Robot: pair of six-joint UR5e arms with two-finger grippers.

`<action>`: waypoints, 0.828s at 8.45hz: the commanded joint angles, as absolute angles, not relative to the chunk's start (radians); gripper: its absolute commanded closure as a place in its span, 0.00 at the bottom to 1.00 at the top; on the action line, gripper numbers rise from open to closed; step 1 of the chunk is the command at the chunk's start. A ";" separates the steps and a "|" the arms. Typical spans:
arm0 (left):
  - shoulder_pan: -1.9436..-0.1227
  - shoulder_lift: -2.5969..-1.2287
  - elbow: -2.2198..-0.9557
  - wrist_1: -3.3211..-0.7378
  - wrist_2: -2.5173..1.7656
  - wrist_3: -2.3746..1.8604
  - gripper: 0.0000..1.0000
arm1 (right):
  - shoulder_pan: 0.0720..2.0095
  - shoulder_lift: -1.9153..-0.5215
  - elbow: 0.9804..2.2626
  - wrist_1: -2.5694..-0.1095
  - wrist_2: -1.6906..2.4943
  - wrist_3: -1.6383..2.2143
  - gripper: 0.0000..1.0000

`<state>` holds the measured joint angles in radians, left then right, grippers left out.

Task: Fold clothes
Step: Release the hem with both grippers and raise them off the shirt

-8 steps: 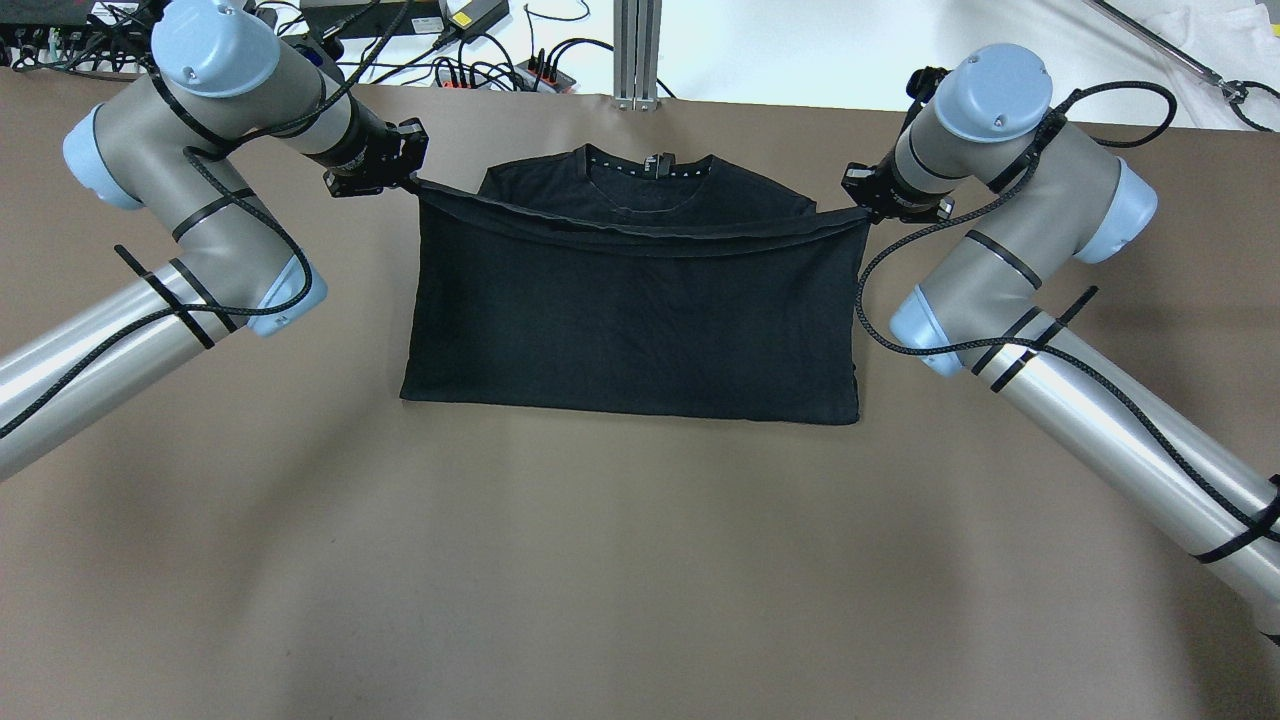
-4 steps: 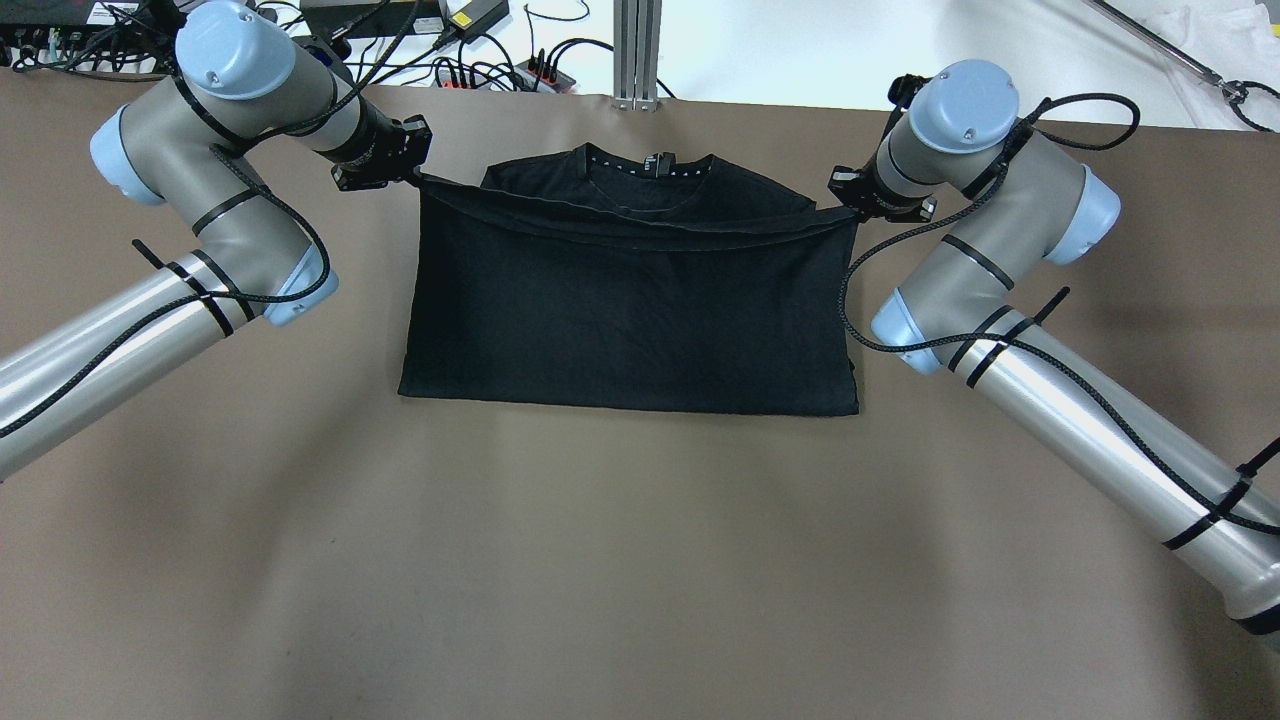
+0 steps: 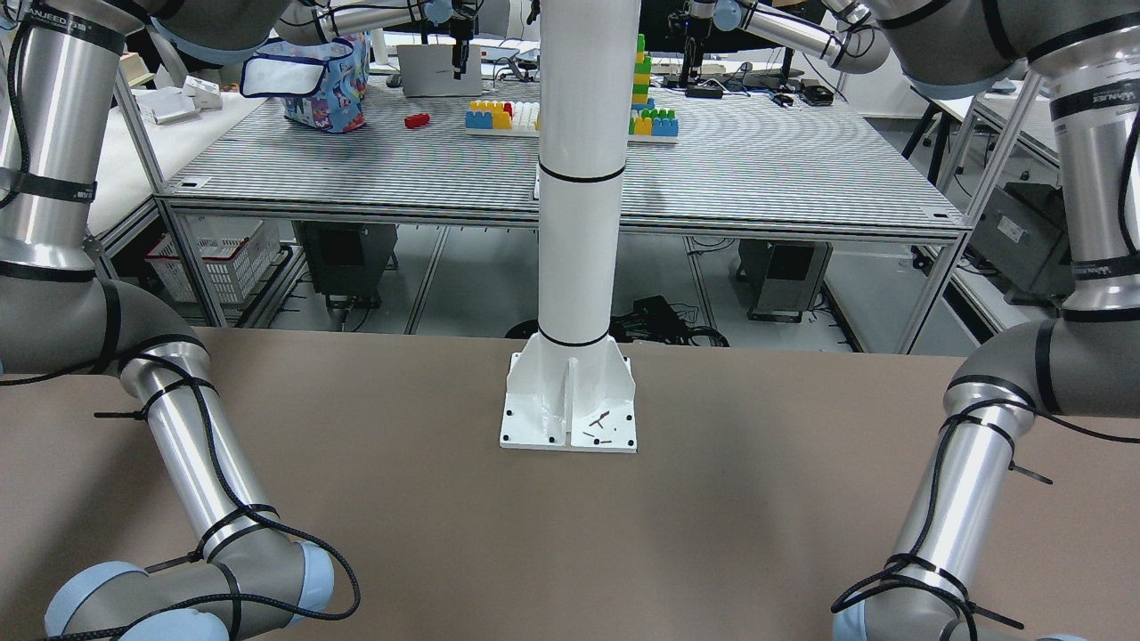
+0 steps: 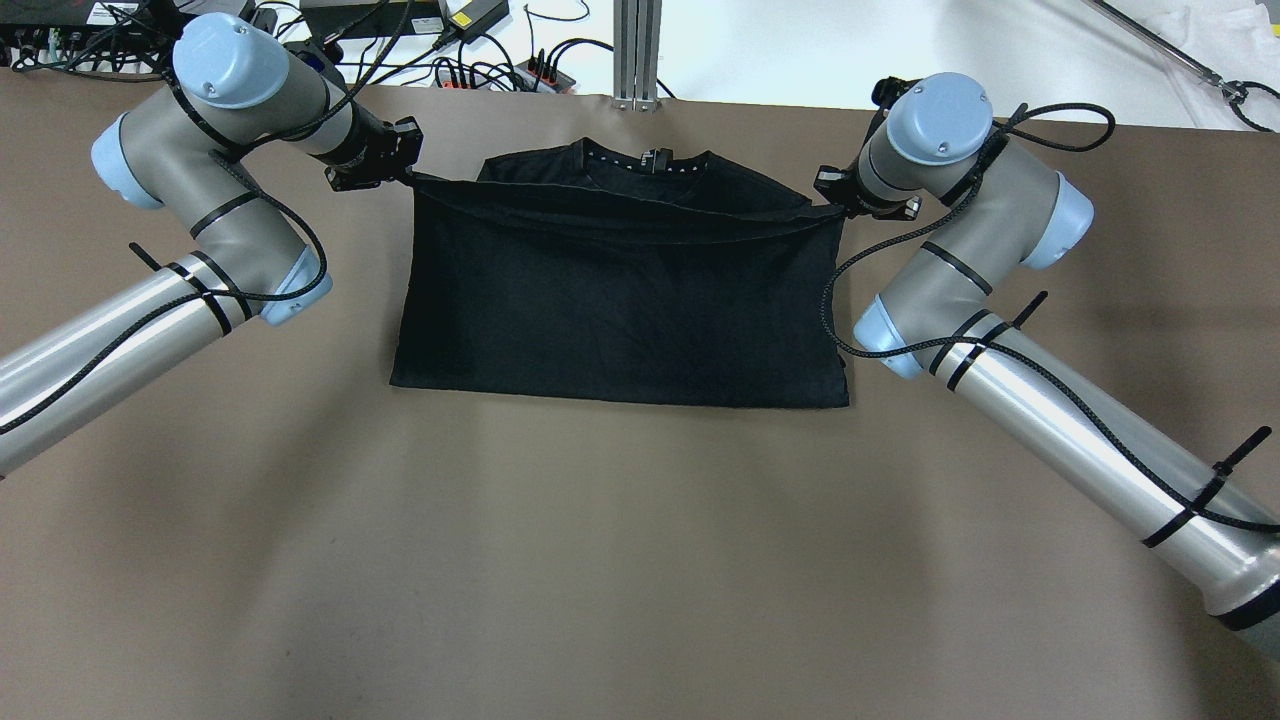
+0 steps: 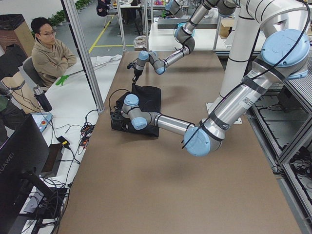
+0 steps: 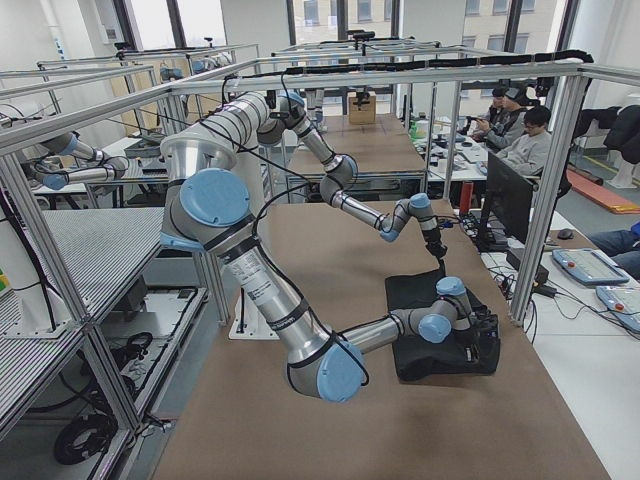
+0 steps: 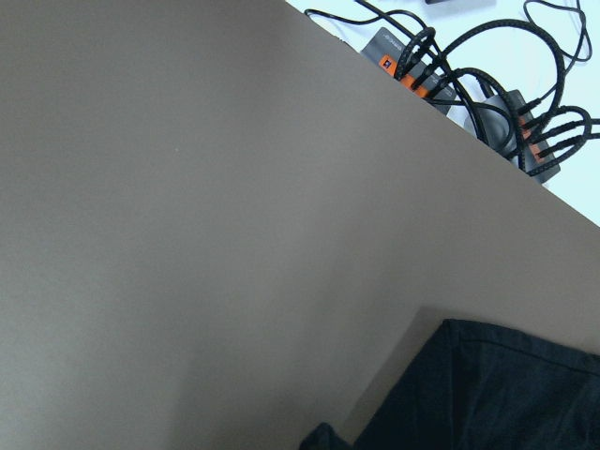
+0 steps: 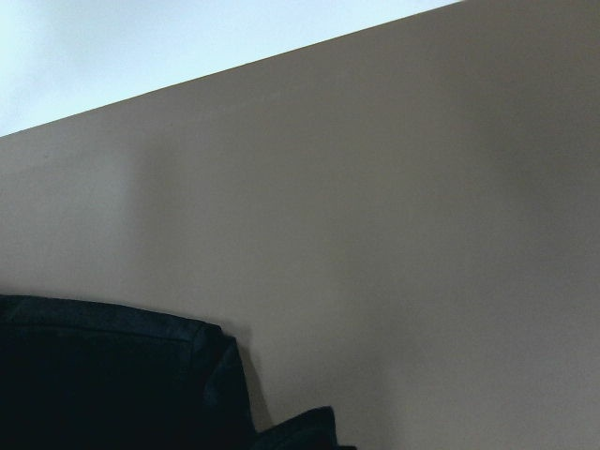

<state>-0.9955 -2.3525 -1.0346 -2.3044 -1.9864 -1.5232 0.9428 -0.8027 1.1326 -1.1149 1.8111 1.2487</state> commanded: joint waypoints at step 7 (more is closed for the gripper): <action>-1.011 -2.362 -1.022 -2.313 -1.987 -1.526 0.40 | 0.837 -1.087 1.539 -1.101 1.821 1.396 0.27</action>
